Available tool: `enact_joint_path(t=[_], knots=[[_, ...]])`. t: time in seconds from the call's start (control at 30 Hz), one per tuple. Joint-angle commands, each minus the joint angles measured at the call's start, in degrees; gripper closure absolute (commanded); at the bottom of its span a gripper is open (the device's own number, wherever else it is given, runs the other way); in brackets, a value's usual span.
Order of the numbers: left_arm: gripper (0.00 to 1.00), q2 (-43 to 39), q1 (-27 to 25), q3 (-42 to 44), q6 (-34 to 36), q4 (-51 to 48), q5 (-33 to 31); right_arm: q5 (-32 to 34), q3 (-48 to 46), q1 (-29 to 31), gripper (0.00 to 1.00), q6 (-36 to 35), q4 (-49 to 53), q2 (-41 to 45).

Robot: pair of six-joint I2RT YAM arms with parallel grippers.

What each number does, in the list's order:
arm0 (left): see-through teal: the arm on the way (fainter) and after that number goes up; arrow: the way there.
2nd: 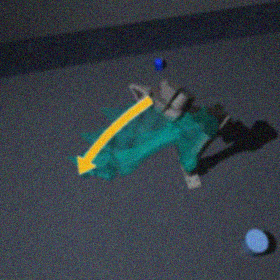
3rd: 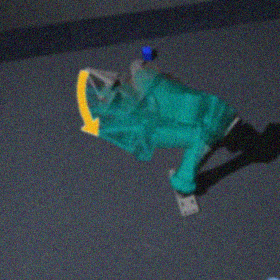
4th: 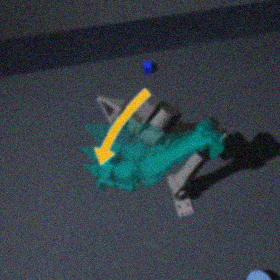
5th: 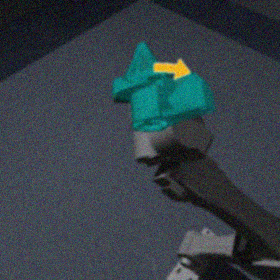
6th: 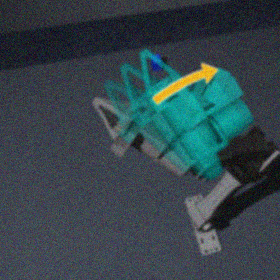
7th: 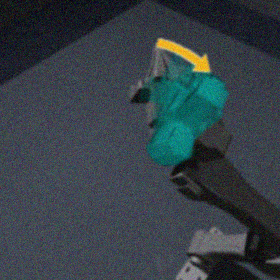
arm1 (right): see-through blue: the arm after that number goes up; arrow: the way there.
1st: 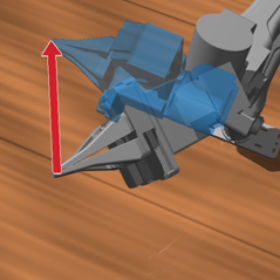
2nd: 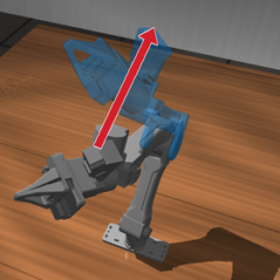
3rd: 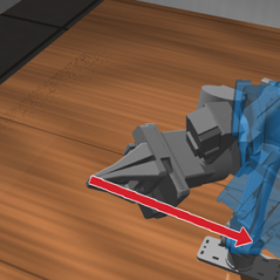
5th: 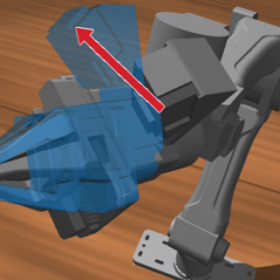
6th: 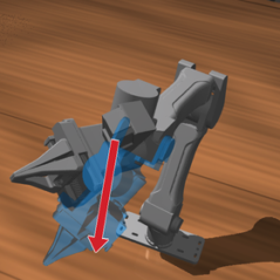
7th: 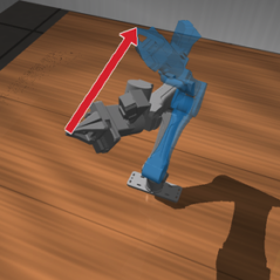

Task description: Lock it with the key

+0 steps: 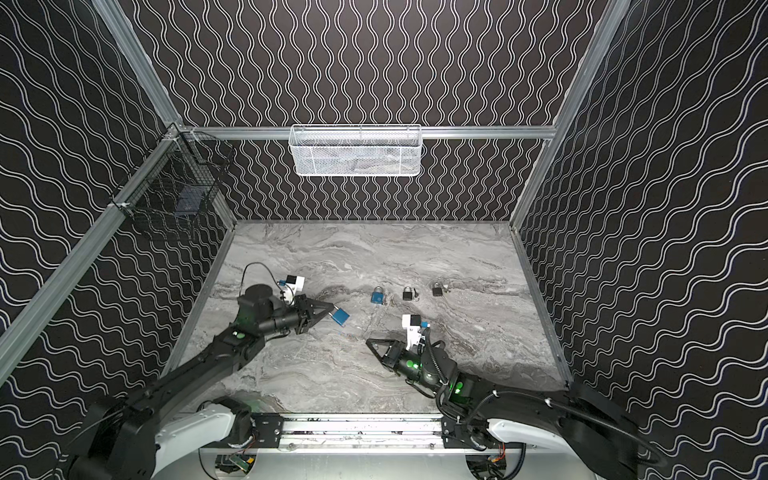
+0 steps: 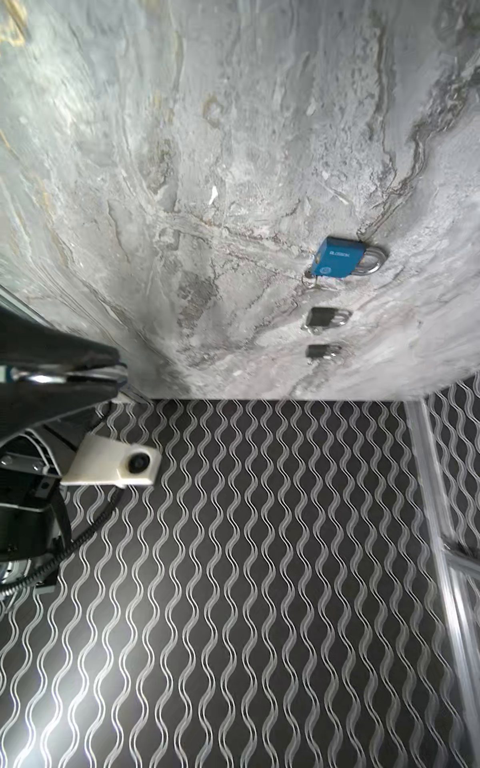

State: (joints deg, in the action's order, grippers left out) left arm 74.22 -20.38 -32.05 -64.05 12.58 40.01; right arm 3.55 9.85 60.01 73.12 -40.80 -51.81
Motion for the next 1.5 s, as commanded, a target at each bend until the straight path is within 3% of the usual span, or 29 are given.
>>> enact_joint_path(t=[0.0,0.1,0.3,0.57,0.97,1.07,1.47], knots=[[1.0,6.2,1.2,-7.2,14.6,-14.9,4.7,0.7,-0.5,-2.3,1.0,-2.4,14.5,6.9],[1.0,12.9,1.5,-15.8,24.8,-28.0,-0.7,-0.7,-1.1,-6.4,1.0,-3.8,22.9,14.4],[1.0,26.6,2.3,-30.5,36.8,-38.7,-1.5,-5.8,1.3,-13.8,1.0,-8.2,35.7,19.8],[1.0,42.2,2.6,-49.1,49.0,-51.7,0.0,-15.1,1.2,-20.3,1.0,-11.0,33.0,15.4],[1.0,55.0,6.7,-58.8,56.7,-57.2,1.0,-23.5,3.4,-26.6,1.0,-14.2,30.3,9.7],[1.0,56.7,6.8,-60.4,58.4,-59.0,-2.0,-24.7,3.5,-27.3,1.0,-13.9,27.4,6.6],[1.0,60.7,7.8,-65.6,61.1,-62.6,-3.2,-29.0,6.7,-27.7,1.0,-13.9,19.2,-5.7]])
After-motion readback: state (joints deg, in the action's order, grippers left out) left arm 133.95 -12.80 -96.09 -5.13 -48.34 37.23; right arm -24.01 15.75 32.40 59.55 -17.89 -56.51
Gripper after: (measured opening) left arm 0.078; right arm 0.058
